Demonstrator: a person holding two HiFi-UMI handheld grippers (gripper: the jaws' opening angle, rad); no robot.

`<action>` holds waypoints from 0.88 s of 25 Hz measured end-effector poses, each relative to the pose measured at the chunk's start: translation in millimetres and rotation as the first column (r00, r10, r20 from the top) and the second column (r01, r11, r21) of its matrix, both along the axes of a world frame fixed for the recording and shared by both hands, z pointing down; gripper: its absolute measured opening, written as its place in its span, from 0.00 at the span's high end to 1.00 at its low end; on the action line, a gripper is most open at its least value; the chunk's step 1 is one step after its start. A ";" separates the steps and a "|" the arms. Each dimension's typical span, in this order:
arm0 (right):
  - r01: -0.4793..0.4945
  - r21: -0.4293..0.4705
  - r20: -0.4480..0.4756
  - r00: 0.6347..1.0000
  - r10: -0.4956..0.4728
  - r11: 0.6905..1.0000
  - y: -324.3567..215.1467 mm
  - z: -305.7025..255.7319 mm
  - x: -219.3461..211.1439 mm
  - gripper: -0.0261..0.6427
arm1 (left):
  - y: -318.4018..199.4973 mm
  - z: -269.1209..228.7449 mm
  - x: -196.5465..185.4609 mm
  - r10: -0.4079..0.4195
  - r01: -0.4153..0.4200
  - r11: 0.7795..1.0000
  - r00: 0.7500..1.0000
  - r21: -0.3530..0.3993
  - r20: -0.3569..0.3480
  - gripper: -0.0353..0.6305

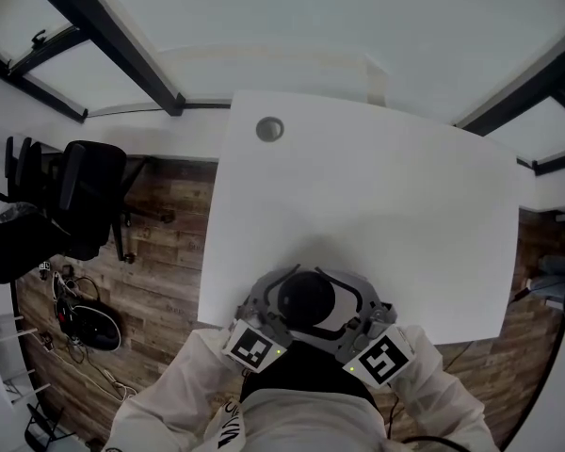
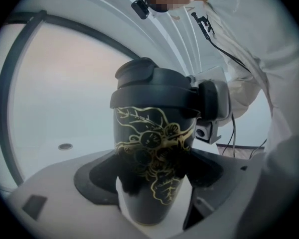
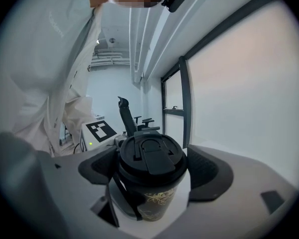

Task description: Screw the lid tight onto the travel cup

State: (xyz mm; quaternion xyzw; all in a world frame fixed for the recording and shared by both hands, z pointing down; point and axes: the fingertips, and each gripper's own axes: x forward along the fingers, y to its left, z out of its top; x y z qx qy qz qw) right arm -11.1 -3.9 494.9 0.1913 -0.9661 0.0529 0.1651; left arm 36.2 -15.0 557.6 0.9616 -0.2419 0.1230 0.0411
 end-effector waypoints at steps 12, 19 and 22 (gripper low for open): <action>-0.061 0.053 0.015 0.998 0.060 0.997 5.2 -0.8 1.0 0.33 | 4.3 4.4 1.2 -0.063 0.063 0.998 0.998 -0.007 -0.005 0.34; -0.068 0.069 0.009 0.998 0.067 0.995 6.1 -0.2 -2.8 0.33 | 13.3 16.4 -15.7 -0.111 0.112 0.993 0.993 -0.031 0.040 0.34; -0.059 0.068 0.002 0.998 0.059 0.996 6.6 0.2 -4.4 0.34 | 17.9 13.5 -30.7 -0.153 0.155 0.985 0.988 -0.070 0.034 0.34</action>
